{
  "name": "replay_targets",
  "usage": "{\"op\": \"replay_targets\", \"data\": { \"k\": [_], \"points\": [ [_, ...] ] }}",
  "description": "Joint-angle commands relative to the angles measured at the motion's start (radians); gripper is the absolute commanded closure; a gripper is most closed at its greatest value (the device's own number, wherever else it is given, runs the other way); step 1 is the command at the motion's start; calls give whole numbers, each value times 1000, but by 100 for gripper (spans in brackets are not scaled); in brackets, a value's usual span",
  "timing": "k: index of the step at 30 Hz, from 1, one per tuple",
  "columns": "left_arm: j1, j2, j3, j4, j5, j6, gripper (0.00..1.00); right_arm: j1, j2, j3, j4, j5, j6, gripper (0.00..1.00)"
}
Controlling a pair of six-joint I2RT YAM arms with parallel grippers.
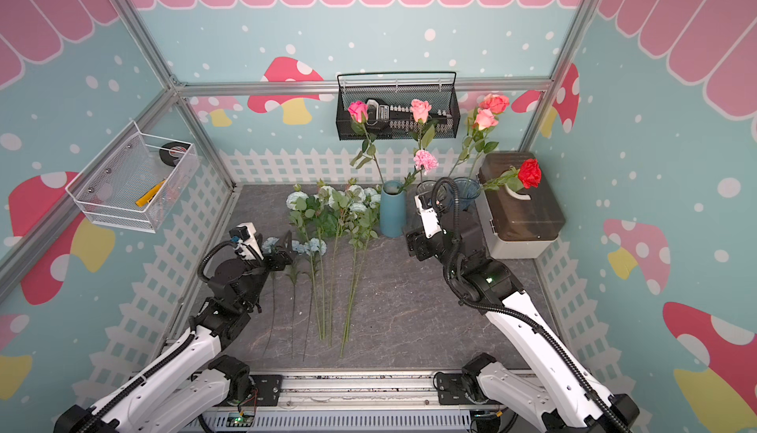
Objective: Pick out blue flowers from the vase
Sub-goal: Reset both arms
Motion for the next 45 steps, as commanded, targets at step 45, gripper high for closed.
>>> {"op": "replay_targets", "data": {
  "k": [45],
  "points": [
    [197,719,-102,738,-165,207,2,-433,523,-677,1287,284,-101,1]
  ]
}}
